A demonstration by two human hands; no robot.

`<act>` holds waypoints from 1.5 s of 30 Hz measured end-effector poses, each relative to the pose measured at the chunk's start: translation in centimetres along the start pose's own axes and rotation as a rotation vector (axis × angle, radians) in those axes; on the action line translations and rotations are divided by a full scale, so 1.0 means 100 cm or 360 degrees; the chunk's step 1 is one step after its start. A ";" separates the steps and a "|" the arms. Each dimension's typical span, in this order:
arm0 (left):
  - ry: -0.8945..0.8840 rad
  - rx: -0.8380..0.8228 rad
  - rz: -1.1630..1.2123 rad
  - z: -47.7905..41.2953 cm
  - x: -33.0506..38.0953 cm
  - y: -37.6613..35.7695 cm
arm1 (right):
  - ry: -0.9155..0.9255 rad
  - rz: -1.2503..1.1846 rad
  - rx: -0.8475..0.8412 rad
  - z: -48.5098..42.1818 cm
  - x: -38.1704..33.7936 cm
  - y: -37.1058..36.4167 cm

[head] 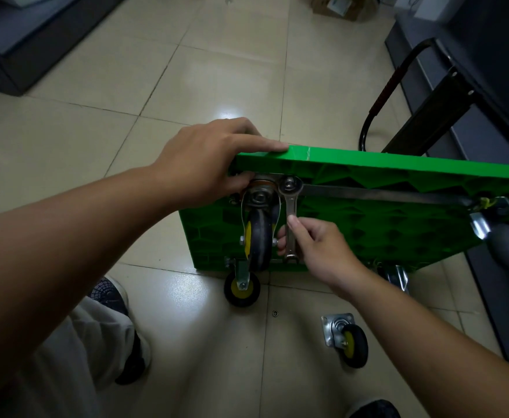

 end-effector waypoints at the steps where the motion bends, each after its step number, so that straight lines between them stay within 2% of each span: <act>1: -0.0004 -0.0007 0.0004 0.000 0.000 0.000 | -0.0020 0.0009 -0.0061 0.000 0.000 0.003; 4: -0.0011 -0.0025 0.0016 0.000 0.000 0.000 | 0.0037 0.0302 -0.0173 0.001 -0.011 0.022; 7: -0.0010 -0.0031 0.0016 -0.001 0.000 0.000 | 0.0213 0.0878 -0.0143 0.002 -0.037 0.044; 9: -0.0008 -0.0035 0.0006 -0.001 0.000 0.000 | 0.0229 0.1069 -0.0137 0.006 -0.049 0.055; 11: -0.0005 -0.0038 0.0002 -0.001 0.000 0.000 | 0.0053 0.1259 -0.0198 0.009 -0.043 0.061; 15: -0.0004 -0.0037 0.0003 -0.001 0.000 0.000 | -0.0495 0.1794 -0.0426 0.020 -0.002 0.079; 17: -0.0001 -0.0034 0.0000 -0.001 0.000 0.000 | -0.0431 0.1819 -0.0386 0.020 -0.010 0.084; 22: 0.0011 -0.0041 0.0000 -0.001 -0.001 -0.001 | 0.0541 0.1677 0.0059 0.030 -0.105 0.072; 25: 0.0000 -0.0040 -0.0006 -0.001 0.000 0.000 | 0.0788 0.1703 0.0238 0.039 -0.137 0.064; 31: -0.0004 -0.0034 -0.0007 0.000 0.001 0.000 | 0.0761 0.1956 0.0368 0.034 -0.147 0.060; 39: 0.0016 -0.0013 -0.0019 0.000 0.001 0.001 | 0.1133 0.1910 0.0564 0.036 -0.142 0.049; 43: 0.0021 -0.0009 -0.0006 -0.001 0.001 0.001 | 0.1026 0.1882 0.0640 0.031 -0.127 0.056; 45: 0.0025 -0.0016 0.0004 -0.001 0.001 0.001 | 0.0847 0.1719 0.0597 0.024 -0.109 0.061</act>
Point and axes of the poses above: each hand's wrist, its own z-axis away from the middle knuckle, its own y-axis out of the back of the hand, x = y × z, the point moved 8 cm from there along -z, towards the middle knuckle, and after that the axes turned 11 degrees about -z, right-handed, at the moved point
